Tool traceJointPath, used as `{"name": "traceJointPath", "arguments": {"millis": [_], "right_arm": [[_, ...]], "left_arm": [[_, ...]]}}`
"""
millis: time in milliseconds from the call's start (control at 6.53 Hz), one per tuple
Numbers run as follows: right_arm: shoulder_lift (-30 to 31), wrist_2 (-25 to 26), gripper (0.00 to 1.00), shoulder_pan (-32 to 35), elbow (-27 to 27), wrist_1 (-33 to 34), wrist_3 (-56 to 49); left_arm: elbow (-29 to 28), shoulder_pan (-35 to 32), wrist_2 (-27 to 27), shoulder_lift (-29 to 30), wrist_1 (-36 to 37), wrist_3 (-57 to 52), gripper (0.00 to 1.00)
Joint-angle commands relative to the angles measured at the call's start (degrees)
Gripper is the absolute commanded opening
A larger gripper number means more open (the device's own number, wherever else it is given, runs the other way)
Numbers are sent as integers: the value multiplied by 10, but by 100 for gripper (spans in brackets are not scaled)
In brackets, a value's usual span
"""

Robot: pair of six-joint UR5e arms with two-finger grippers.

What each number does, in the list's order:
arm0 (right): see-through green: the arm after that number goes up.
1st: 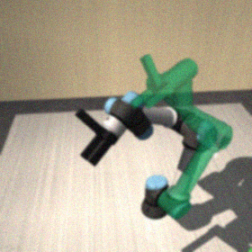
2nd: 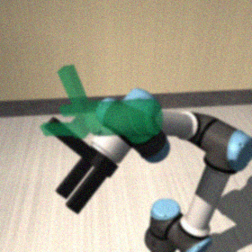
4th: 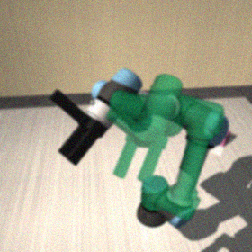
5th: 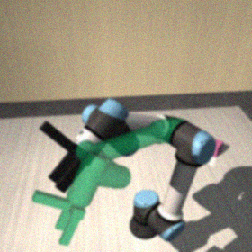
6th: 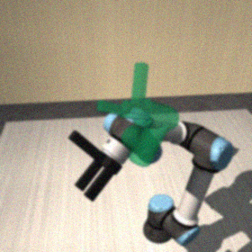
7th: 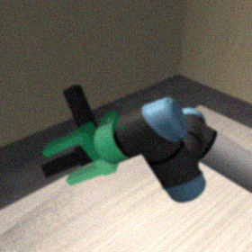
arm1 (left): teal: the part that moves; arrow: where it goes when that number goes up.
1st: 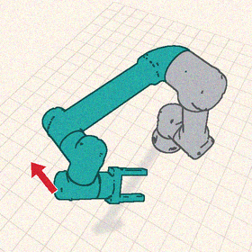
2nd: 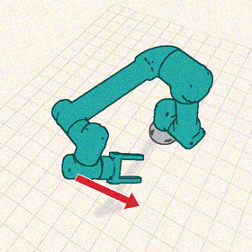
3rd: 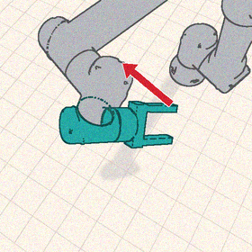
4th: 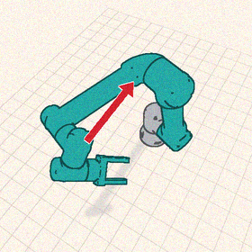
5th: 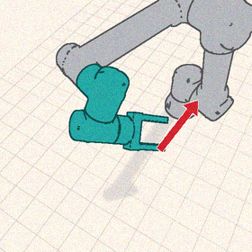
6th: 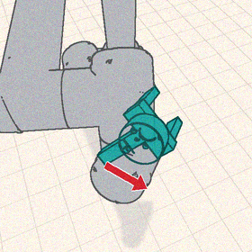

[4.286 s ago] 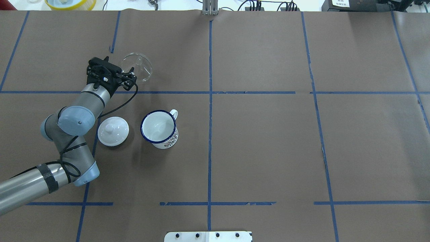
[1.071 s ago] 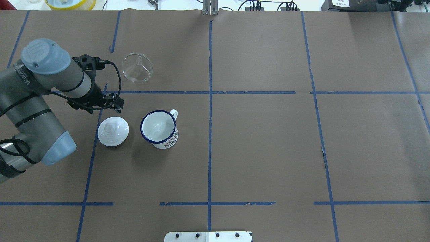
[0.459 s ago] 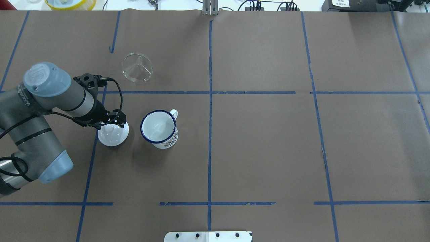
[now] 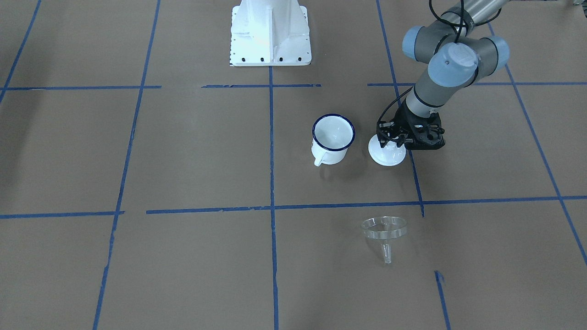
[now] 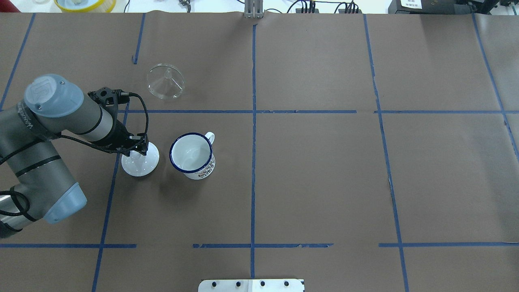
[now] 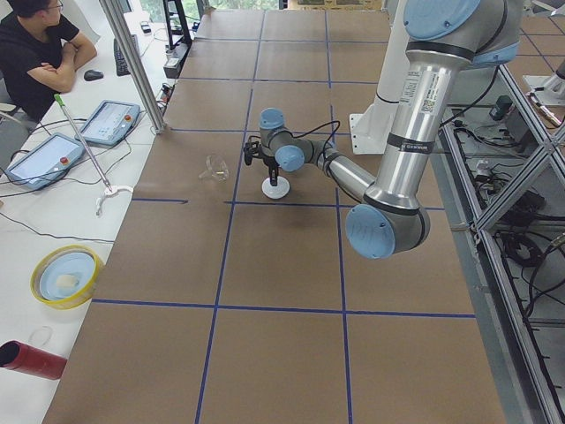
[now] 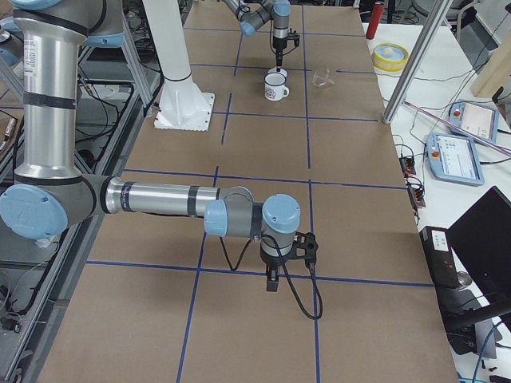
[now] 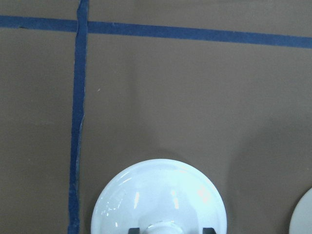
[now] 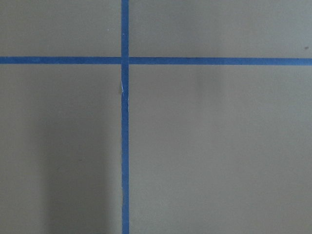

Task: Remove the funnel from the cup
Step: 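Grasp the lid knob with the left gripper and lift the lid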

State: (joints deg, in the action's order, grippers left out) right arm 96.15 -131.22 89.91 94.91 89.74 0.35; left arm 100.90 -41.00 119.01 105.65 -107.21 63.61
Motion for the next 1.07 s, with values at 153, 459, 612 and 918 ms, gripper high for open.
{"name": "traceJointPath", "arguments": {"millis": [153,459,612,918], "right_arm": [[0,0,100,0,-1,0,0],[0,0,100,0,0,0,0],[0,0,100,0,-1,0,0],[0,0,100,0,-1,0,0]], "left_arm": [[-2,0,-3,0,1,0,53],[-6,1,-4,0,1,0,53],[-8,2,-4,1,1,0,53],[-7,2,-4,1,1,0,50]]}}
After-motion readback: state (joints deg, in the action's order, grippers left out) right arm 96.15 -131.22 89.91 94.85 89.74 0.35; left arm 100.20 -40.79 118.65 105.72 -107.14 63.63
